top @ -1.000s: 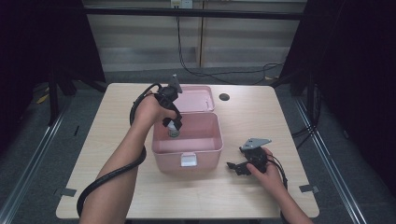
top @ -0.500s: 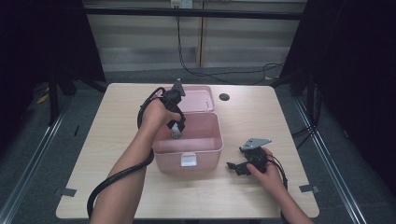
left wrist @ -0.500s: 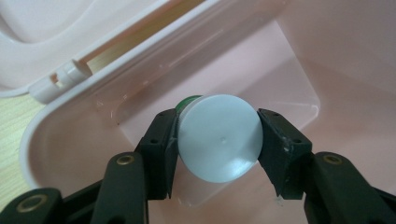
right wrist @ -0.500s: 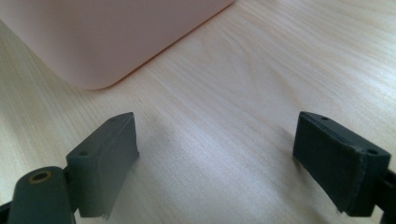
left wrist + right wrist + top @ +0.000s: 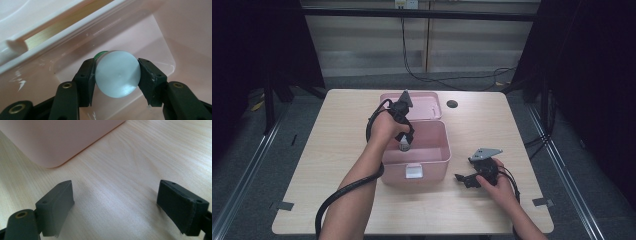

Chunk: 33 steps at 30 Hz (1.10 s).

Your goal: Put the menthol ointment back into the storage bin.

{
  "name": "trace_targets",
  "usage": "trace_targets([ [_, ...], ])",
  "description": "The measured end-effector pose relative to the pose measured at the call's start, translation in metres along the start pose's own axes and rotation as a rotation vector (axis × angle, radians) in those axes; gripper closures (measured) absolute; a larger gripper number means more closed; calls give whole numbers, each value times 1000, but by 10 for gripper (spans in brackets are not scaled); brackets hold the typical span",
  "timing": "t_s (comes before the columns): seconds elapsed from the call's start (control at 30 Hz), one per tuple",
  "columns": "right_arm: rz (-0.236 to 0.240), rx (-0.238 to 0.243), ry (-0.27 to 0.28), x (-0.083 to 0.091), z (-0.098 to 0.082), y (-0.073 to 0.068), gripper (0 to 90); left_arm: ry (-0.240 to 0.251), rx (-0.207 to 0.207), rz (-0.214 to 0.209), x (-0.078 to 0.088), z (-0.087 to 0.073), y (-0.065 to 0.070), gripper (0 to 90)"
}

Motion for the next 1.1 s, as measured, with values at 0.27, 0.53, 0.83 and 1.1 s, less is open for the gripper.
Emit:
trace_targets([
  [0.27, 0, 2, 0, 0, 0, 0, 132, 2, 9, -4, -9, 5, 4, 499],
  [0.53, -1, 2, 1, 0, 0, 0, 132, 7, 15, -1, -15, 8, 2, 499],
  [0.83, -1, 2, 2, 0, 0, 0, 132, 23, 26, 6, -19, 10, 1, 499],
  [1.1, -1, 2, 2, 0, 0, 0, 132, 22, 35, 4, -25, 12, 1, 499],
])
Point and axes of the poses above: each handheld gripper's, and its own axes: x roughly backward along the jaws, z roughly out of its top, y roughly to its right, the point moved 4 cm from there along -x, roughly forward along the jaws, and after that the axes turned 12 degrees about -y, right-handed, at the moved point
